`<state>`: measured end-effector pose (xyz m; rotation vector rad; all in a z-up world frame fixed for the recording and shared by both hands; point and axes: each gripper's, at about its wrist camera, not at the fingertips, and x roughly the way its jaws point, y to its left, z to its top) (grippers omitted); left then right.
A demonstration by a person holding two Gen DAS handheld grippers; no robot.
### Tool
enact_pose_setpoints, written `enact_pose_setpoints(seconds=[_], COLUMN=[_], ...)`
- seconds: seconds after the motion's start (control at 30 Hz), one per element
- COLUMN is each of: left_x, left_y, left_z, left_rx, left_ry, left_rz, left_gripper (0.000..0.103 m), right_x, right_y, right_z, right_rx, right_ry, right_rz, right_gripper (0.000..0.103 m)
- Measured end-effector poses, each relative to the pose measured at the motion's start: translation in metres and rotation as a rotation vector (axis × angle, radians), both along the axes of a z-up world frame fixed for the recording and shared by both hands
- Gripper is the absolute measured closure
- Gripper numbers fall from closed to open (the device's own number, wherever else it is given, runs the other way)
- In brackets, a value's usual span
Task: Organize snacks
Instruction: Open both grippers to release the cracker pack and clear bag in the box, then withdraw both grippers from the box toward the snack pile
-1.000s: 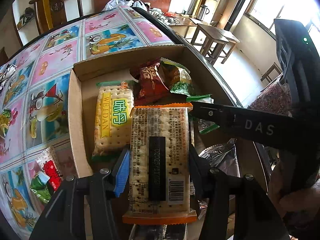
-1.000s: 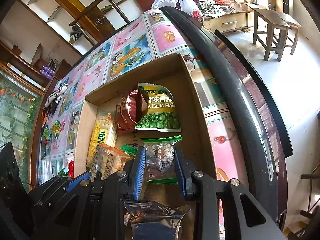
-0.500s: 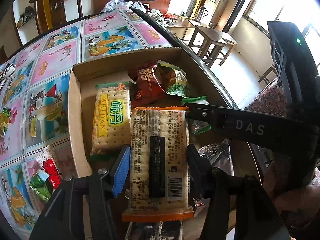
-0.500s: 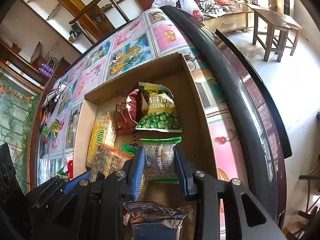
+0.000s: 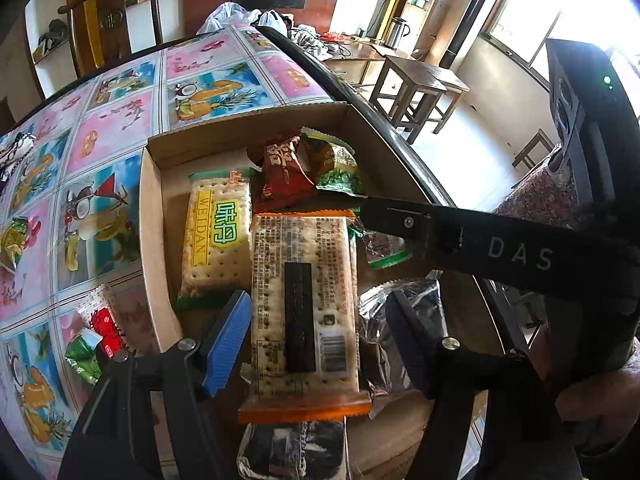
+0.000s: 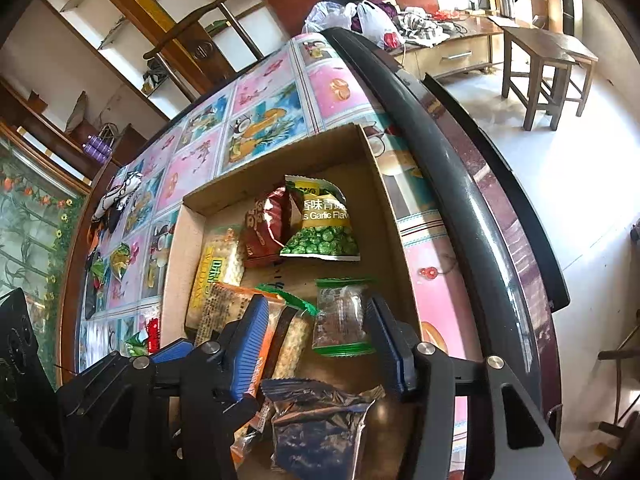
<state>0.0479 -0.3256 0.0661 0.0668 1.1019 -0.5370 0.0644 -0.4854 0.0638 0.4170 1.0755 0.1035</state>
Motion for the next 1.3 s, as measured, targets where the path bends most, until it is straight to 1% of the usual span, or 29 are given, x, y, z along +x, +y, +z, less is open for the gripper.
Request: enact_pose_setpoints(seconds=[0.1, 0.4, 0.47, 0.53, 0.63, 0.9, 1.1, 1.3], left_x=[-0.005, -0.022, -0.025, -0.027, -0.029, -0.032, -0.033, -0.032], left_y=[0.002, 0.01, 0.013, 0.017, 0.026, 0.06, 0.09, 0.123], left_z=[0.005, 0.028, 0.031, 0.033, 0.036, 0.049, 0.055, 0.052], left_rx=[-0.01, -0.019, -0.021, -0.021, -0.026, -0.024, -0.034, -0.042], left_ry=[-0.009, -0.077, -0.084, -0.089, -0.091, -0.134, -0.142, -0.131], left_rz=[-0.006, -0.034, -0.035, -0.032, -0.021, 0.025, 0.082, 0.15], left_gripper=[0.034, 0.032, 0.032, 0.031, 0.031, 0.031, 0.031, 0.031], right_x=[-0.005, -0.017, -0.019, -0.021, -0.023, -0.026, -0.025, -0.023], right_y=[0.001, 0.01, 0.014, 0.018, 0.022, 0.039, 0.062, 0.09], right_z=[0.009, 0.031, 0.035, 0.039, 0.04, 0.045, 0.048, 0.049], right_rx=[-0.006, -0.009, -0.005, -0.006, 0.003, 0.007, 0.003, -0.004], right_ry=[-0.026, -0.074, -0.08, -0.08, -0.075, -0.077, -0.075, -0.072], right_rz=[-0.009, -0.019, -0.017, -0.021, -0.026, -0.022, 0.019, 0.067], right_gripper=[0.048, 0.047, 0.046, 0.042, 0.041, 0.041, 0.04, 0.04])
